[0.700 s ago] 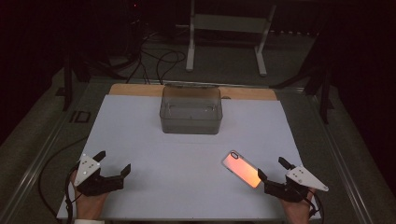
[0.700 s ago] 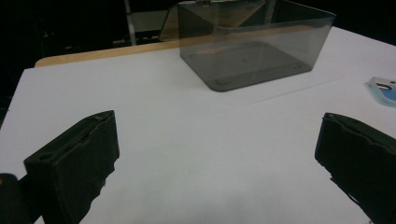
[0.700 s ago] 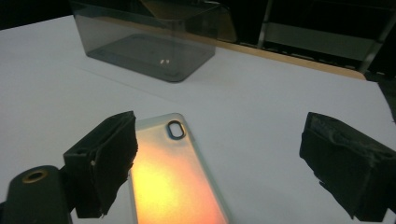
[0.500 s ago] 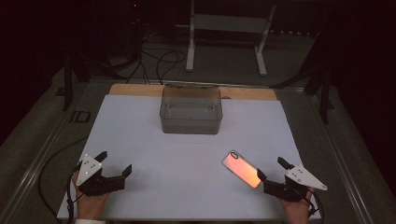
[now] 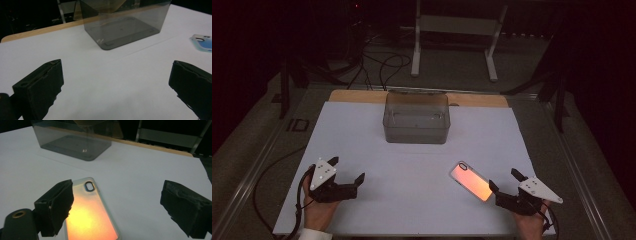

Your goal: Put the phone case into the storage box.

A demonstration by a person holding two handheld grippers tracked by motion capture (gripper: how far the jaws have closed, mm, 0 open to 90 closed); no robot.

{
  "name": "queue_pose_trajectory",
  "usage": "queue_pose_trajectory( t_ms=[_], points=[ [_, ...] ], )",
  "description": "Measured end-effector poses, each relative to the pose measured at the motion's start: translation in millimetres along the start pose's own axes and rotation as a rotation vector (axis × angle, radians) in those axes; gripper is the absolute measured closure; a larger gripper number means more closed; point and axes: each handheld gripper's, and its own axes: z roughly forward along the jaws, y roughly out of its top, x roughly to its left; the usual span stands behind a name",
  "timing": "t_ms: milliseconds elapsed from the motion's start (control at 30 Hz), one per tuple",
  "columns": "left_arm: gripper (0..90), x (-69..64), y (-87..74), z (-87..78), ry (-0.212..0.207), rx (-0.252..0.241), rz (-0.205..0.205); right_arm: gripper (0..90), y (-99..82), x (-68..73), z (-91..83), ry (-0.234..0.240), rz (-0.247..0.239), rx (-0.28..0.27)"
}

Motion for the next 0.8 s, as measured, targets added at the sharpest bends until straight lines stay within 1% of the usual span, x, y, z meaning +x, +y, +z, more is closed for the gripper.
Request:
queue_pose_trajectory(
  t_ms=[33,133,233,267,333,367,400,467,567,733,800],
  points=[
    [0.4,0.0,0.0,0.0,0.000,0.000,0.000,11.3,0.0,0.0,0.0,0.000,0.000,0.000],
    [0.4,-2.6,5.7,7.7,-0.007,0.012,0.003,11.3,-0.7,-1.1,0.4,0.005,0.000,0.004],
    [0.3,-4.1,8.7,10.5,-0.014,0.006,0.006,11.3,-0.4,-0.2,0.3,0.007,-0.002,0.005],
    [0.3,-5.9,12.0,13.2,-0.017,0.004,0.013,11.3,-0.5,-0.3,0.4,0.008,-0.003,0.006],
    [0.3,-7.0,13.4,14.7,-0.012,0.004,0.020,11.3,-0.5,-0.4,0.5,0.007,-0.004,0.006],
    [0.3,-9.7,16.1,17.5,0.003,0.001,0.035,11.2,-0.6,-0.9,0.4,-0.002,-0.008,0.006],
    [0.3,-9.7,16.1,17.5,0.003,0.001,0.035,11.2,-0.6,-1.6,0.1,-0.002,-0.008,0.004],
    [0.3,-11.7,19.7,21.7,-0.009,0.010,0.041,11.2,-0.6,-2.1,-0.2,-0.002,-0.002,0.003],
    [0.3,-14.2,23.5,25.6,-0.013,0.011,0.056,11.2,-0.7,-3.1,-0.8,-0.002,-0.001,0.002],
    [0.2,-17.9,29.9,32.3,-0.028,-0.001,0.058,11.1,-0.6,-1.9,0.3,0.000,-0.003,0.005],
    [0.2,-19.8,33.2,35.5,-0.036,0.001,0.063,10.6,-0.4,-1.8,0.5,-0.004,-0.006,0.004]
  ],
)
